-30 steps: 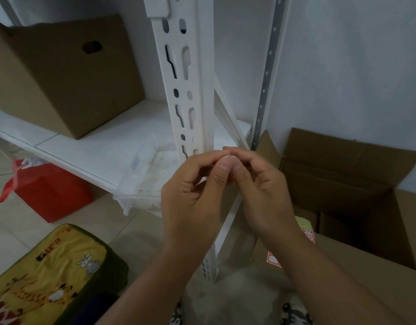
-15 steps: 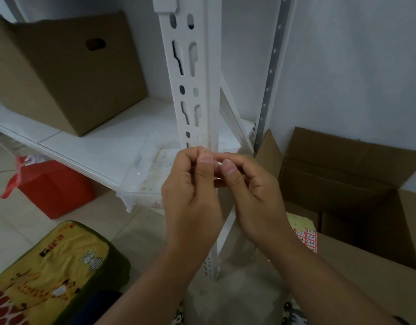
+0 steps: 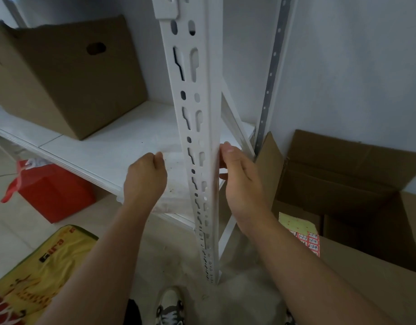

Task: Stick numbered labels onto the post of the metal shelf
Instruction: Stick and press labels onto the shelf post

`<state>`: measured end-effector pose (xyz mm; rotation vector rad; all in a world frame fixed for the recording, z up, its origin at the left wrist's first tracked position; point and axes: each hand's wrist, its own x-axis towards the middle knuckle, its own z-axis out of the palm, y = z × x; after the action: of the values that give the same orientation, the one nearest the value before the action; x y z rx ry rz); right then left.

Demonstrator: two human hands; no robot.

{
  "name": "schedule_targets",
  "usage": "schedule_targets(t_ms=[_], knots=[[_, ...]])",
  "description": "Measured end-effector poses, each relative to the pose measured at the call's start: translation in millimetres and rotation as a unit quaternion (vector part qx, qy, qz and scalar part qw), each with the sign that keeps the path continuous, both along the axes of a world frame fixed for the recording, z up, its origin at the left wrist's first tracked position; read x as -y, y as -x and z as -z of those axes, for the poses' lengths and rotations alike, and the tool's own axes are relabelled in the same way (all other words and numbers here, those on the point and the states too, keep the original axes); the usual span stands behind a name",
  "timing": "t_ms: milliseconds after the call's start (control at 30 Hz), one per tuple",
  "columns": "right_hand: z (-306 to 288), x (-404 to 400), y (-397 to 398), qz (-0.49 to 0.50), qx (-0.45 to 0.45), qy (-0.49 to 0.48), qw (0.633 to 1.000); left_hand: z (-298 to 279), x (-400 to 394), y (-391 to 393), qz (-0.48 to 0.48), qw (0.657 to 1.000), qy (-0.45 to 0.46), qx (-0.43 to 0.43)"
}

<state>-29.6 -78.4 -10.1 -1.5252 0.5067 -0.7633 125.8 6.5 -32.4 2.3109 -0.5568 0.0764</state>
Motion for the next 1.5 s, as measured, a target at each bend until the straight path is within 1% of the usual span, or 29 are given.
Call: schedule_targets(t_ms=[33, 133, 167, 233, 333, 400, 467, 533, 600, 633, 700, 767, 833, 933, 1033, 1167, 1300, 1433, 1500], knots=[[-1, -1, -2, -0.005, 0.004, 0.002, 1.000, 6, 2, -5, 0.003, 0.998, -0.056, 0.009], [-2, -1, -3, 0.009, 0.029, 0.031, 0.999, 17, 2, -8, 0.035, 0.984, -0.174, 0.005], [-2, 1, -3, 0.023, 0.040, 0.048, 0.998, 20, 2, -9, 0.039, 0.980, -0.194, 0.007], [-3, 4, -1, 0.041, 0.053, 0.075, 0.995, 25, 4, -11, 0.021, 0.980, -0.196, 0.025], [-1, 3, 2, 0.033, 0.058, 0.112, 0.991, 21, 5, -8, -0.021, 0.979, -0.201, 0.020], [3, 2, 4, 0.066, 0.063, 0.192, 0.977, 22, 8, -6, -0.012, 0.988, -0.155, 0.022], [7, 1, 5, 0.124, 0.083, 0.317, 0.937, 21, 9, -4, 0.024, 0.991, -0.132, 0.001], [13, 2, 5, 0.165, 0.094, 0.409, 0.892, 24, 9, -5, 0.030, 0.995, -0.097, 0.007], [17, 3, 4, 0.201, 0.090, 0.450, 0.866, 20, 11, -3, 0.019, 1.000, -0.022, -0.002], [18, 4, 3, 0.217, 0.087, 0.463, 0.855, 17, 12, -1, 0.017, 0.999, 0.035, -0.033], [20, 5, 4, 0.232, 0.083, 0.491, 0.836, 6, 13, 9, 0.025, 0.989, 0.121, -0.078], [18, 6, 5, 0.236, 0.081, 0.508, 0.824, -3, 14, 23, 0.052, 0.978, 0.183, -0.088], [15, 6, 6, 0.234, 0.087, 0.517, 0.819, -12, 15, 40, 0.093, 0.962, 0.243, -0.087], [11, 5, 7, 0.229, 0.089, 0.522, 0.817, -23, 13, 68, 0.143, 0.927, 0.332, -0.097], [15, 5, 8, 0.219, 0.076, 0.525, 0.819, -27, 11, 83, 0.160, 0.907, 0.381, -0.078], [17, 7, 11, 0.210, 0.075, 0.527, 0.820, -26, 13, 94, 0.187, 0.913, 0.362, -0.022], [15, 7, 10, 0.210, 0.086, 0.531, 0.817, -26, 14, 96, 0.177, 0.919, 0.353, -0.012], [18, 4, 11, 0.202, 0.086, 0.511, 0.831, -25, 15, 96, 0.180, 0.918, 0.353, -0.009], [19, 5, 11, 0.190, 0.085, 0.487, 0.848, -24, 16, 96, 0.174, 0.920, 0.352, -0.009]])
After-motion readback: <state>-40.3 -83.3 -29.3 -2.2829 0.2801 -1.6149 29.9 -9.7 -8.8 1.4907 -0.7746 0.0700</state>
